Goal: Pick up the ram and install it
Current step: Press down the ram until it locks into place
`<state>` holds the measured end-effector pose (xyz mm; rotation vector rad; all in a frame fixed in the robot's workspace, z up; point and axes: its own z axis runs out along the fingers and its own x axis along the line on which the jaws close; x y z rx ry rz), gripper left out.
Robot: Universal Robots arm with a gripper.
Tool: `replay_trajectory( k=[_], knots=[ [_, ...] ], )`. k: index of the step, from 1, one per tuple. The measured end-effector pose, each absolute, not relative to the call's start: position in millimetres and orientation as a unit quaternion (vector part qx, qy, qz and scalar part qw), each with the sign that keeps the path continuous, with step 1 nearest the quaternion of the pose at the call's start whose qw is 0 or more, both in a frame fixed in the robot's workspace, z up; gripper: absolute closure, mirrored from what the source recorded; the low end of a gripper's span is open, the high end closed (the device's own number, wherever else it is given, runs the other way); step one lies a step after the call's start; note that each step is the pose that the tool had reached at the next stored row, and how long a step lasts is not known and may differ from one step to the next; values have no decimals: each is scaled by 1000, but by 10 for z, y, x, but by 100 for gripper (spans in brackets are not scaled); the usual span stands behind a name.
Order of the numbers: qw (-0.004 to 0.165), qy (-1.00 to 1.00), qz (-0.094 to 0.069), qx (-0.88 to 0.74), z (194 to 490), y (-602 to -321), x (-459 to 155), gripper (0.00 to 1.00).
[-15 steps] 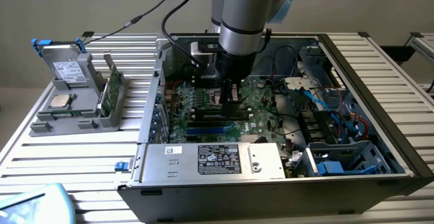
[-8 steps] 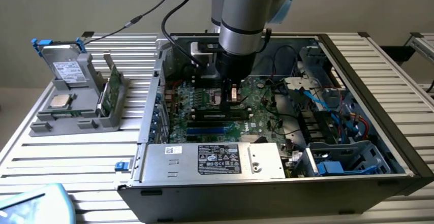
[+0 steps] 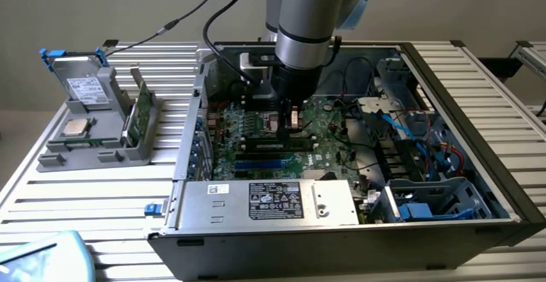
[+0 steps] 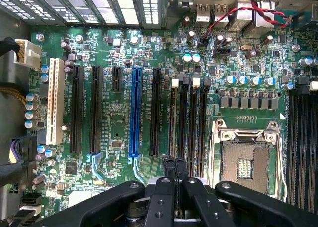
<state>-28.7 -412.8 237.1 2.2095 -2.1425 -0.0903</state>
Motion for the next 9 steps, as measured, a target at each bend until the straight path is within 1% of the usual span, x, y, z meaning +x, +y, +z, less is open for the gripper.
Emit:
replay_trajectory(
  k=[9],
  knots=[
    [31,-695,-29,717,2371,-4129,-281,89]
  ],
)
